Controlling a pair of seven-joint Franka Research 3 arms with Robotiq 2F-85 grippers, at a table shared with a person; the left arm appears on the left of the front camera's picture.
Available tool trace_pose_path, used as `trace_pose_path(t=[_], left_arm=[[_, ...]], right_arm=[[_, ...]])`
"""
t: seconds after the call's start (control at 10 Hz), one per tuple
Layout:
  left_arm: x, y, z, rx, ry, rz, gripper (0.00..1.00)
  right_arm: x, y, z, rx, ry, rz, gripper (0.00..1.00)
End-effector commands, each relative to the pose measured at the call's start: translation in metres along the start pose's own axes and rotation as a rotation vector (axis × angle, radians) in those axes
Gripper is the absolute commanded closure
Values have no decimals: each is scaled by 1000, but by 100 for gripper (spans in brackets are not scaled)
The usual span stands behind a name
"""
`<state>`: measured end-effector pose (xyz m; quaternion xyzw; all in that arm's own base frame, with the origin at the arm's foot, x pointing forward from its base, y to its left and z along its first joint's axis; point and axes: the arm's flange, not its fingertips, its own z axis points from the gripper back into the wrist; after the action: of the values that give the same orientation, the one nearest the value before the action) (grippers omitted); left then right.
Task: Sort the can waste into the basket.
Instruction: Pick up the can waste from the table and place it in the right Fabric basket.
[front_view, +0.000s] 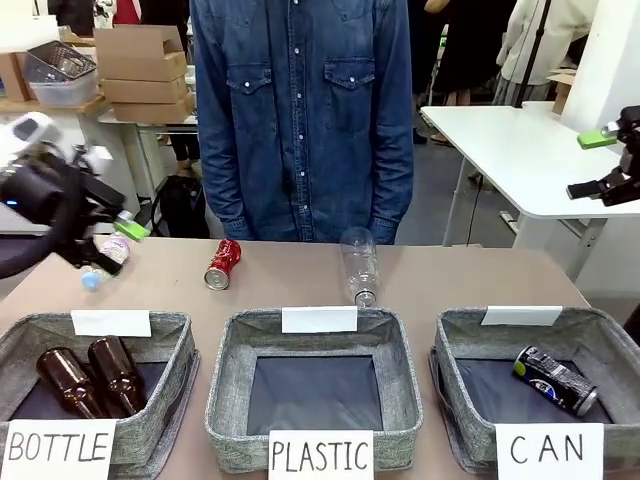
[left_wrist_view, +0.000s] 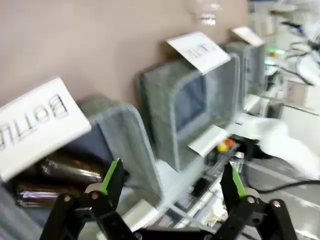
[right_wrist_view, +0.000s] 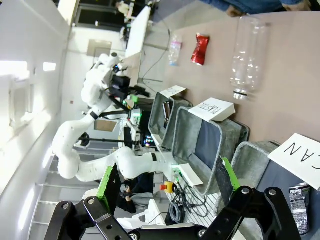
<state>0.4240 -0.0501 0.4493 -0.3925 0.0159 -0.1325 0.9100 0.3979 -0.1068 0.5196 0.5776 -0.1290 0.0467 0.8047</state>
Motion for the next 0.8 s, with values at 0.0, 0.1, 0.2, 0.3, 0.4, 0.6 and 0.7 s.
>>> trace_pose_path(t=[0.0,0.1,0.2,0.3,0.4,0.6,0.7], left_arm=[[43,2,-34,215,-122,-86,0],[0,0,0,0,0,0,0],[0,0,0,0,0,0,0],[0,0,0,0,0,0,0],[25,-1,-23,76,-14,-33,0],[17,3,-22,3,36,-104,0],[-4,9,11,-86,14,-131,0]], right_arm=[[-1,1,4,-6,14,17,0],[-1,1,4,-6,14,17,0],[-1,1,4,-6,14,17,0],[-1,1,4,-6,14,17,0],[-1,1,4,-6,14,17,0],[-1,1,4,-6,14,17,0],[-1,1,4,-6,14,17,0]])
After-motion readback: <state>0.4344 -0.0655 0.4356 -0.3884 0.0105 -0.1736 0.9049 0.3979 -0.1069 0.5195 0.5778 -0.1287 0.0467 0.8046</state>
